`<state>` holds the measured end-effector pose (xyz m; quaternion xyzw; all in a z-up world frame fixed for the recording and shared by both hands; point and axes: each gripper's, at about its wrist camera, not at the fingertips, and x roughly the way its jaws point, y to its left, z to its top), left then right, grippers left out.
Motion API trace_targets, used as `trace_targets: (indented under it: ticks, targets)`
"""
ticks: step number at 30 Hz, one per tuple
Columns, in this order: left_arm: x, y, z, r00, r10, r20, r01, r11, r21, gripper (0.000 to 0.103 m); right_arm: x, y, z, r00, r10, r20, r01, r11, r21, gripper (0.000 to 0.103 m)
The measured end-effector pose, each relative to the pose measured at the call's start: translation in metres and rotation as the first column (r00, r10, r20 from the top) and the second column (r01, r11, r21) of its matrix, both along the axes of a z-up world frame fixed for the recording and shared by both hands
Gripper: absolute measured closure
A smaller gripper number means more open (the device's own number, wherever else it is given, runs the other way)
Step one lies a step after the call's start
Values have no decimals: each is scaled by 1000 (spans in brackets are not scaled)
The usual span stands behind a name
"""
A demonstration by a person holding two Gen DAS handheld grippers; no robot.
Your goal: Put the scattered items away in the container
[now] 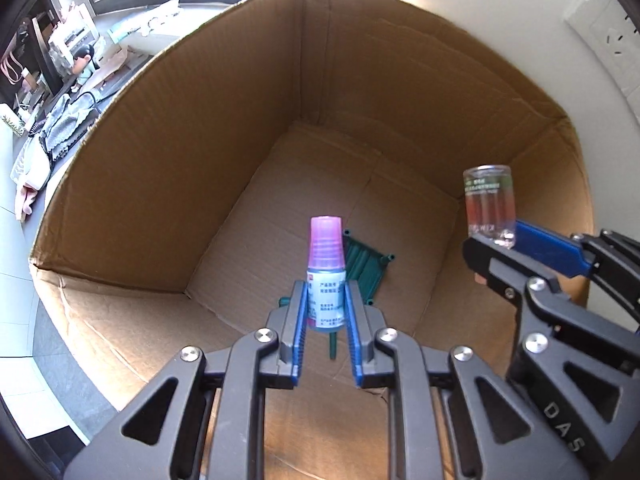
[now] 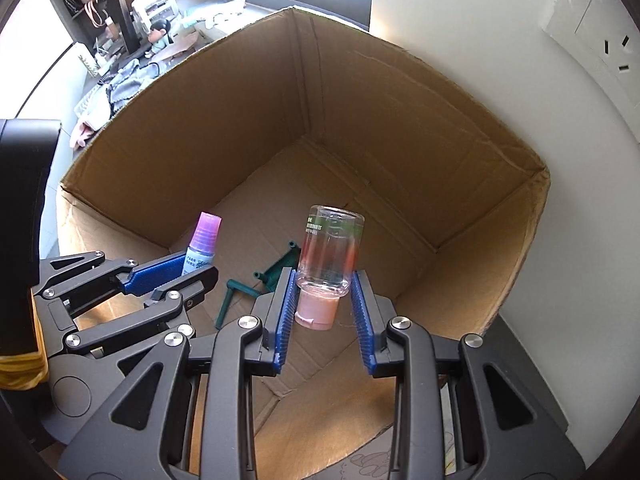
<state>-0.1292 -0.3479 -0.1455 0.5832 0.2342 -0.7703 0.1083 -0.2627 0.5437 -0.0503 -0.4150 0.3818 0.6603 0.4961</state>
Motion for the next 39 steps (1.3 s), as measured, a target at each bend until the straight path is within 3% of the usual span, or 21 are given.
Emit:
trace_targets:
  ticks: [11, 16, 20, 23, 28, 39]
  targets:
    - [4, 0, 0, 1000, 10, 4, -10, 1000, 13, 82, -1, -1, 5, 1000, 12, 19, -12, 1000, 20, 72]
    - [8, -3, 4, 999, 24, -23, -23, 999, 37, 60, 2, -3, 14, 999, -1, 37, -1, 999, 54, 55]
    - [7, 4, 15, 998, 3, -66, 0, 999, 35, 16, 14, -7, 26, 1000, -21, -13, 22, 996, 85, 31]
    - [8, 9, 25, 997, 11, -81, -11, 1000, 2, 1, 18, -11, 36, 1000, -16, -20, 18, 993, 117, 21]
    - [13, 6, 40, 994, 36, -103, -39, 999, -28, 0, 30, -18, 49, 998, -31, -60, 40, 988, 152, 0]
    - [18, 5, 70, 988, 38, -147, -48, 997, -66, 0, 49, -38, 79, 992, -49, -116, 75, 971, 226, 0]
